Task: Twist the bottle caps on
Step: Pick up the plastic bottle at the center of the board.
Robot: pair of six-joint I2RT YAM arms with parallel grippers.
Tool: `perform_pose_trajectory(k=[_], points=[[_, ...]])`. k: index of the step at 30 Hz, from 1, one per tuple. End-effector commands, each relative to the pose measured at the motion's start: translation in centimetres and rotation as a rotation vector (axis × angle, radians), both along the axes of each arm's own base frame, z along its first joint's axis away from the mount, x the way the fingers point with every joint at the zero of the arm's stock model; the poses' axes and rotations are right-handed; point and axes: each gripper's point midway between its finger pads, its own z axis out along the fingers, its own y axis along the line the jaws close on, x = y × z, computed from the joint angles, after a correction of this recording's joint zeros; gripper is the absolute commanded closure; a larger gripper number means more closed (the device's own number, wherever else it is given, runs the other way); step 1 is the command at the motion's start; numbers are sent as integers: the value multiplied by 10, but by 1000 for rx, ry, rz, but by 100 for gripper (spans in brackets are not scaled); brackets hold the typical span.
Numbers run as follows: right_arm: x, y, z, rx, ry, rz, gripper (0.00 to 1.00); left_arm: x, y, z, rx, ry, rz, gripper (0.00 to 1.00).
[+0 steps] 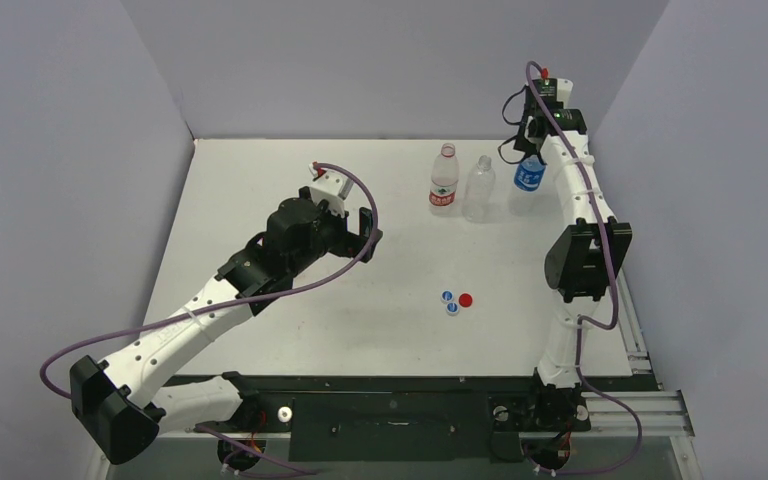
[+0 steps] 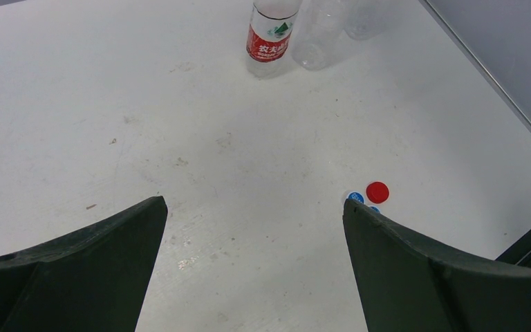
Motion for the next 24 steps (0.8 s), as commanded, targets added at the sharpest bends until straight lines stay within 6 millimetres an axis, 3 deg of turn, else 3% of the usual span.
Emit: perform_pose_trajectory(k=[1,9,16,24], points=[[8,-9,12,-23,-35,-21,61,7,-4,27,-55,-60,-6,4],[8,-11,6,-27,-24,-31,68,9,-4,27,-56,-56,-11,4],[-1,-14,15,-31,-31,-53,98,11,-6,23,-61,-49,-12,4],[-34,-22,43,-43,-57,-111,100,15,-18,28,-103,-62,-40,4]])
